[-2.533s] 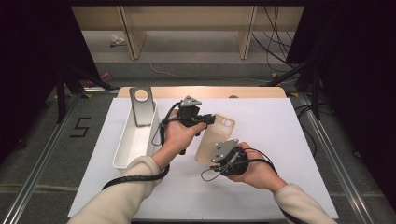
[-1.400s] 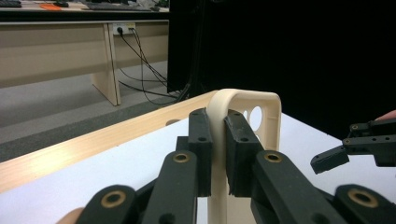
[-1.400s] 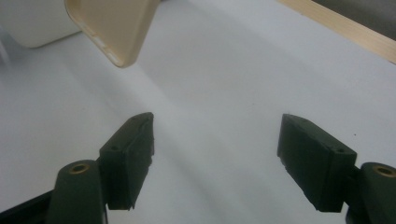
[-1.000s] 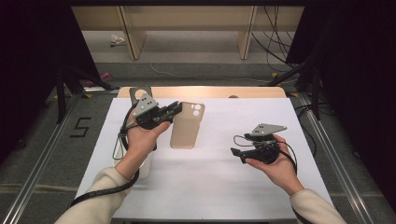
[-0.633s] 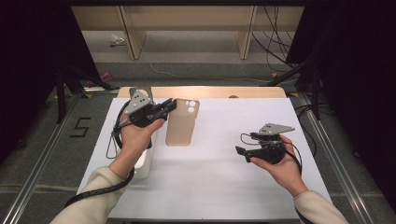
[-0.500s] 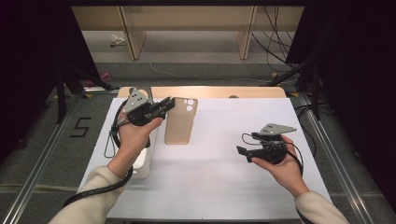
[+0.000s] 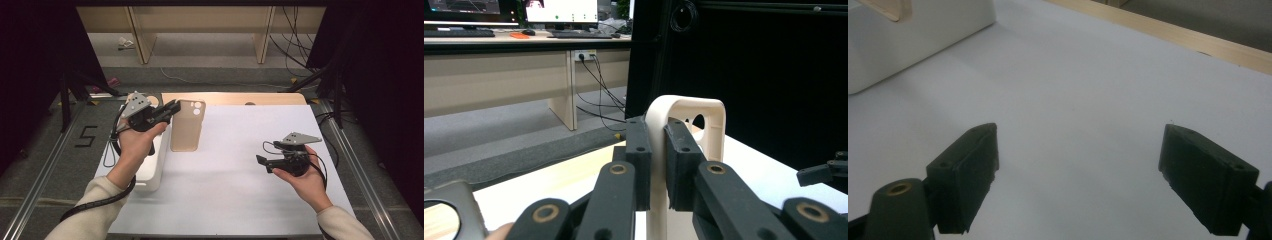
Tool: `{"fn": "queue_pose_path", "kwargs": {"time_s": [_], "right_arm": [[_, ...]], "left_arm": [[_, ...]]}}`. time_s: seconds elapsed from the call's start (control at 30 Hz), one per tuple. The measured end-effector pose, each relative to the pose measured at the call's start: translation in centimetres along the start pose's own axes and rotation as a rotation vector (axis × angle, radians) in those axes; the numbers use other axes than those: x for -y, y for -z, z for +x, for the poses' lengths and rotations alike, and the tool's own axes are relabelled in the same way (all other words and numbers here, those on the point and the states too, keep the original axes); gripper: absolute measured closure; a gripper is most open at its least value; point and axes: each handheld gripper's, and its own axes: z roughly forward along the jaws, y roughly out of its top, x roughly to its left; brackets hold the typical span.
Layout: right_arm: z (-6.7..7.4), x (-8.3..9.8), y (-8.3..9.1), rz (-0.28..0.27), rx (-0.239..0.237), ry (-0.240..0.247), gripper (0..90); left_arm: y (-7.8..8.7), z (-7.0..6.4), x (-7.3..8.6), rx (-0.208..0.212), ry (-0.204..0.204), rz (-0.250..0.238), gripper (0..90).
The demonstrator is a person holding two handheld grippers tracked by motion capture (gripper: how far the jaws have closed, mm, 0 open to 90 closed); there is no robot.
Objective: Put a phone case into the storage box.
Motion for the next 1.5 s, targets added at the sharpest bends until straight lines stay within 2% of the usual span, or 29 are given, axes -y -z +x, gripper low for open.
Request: {"fn": "queue_pose_path", "kwargs": {"time_s": [0.33,1.5], "right_arm": [[-0.2,0.2,0.4,-0.01,0.026,-0.015,16.3],[-0.4,0.4,0.8,-0.027,0.042,-0.025,16.3]], "left_arm": [[0.5,0.9,-0.2,-0.014,0.002,-0.004,82.2],[1.4,3.3,-0.6,-0.067,-0.005,-0.008,82.2]]}}
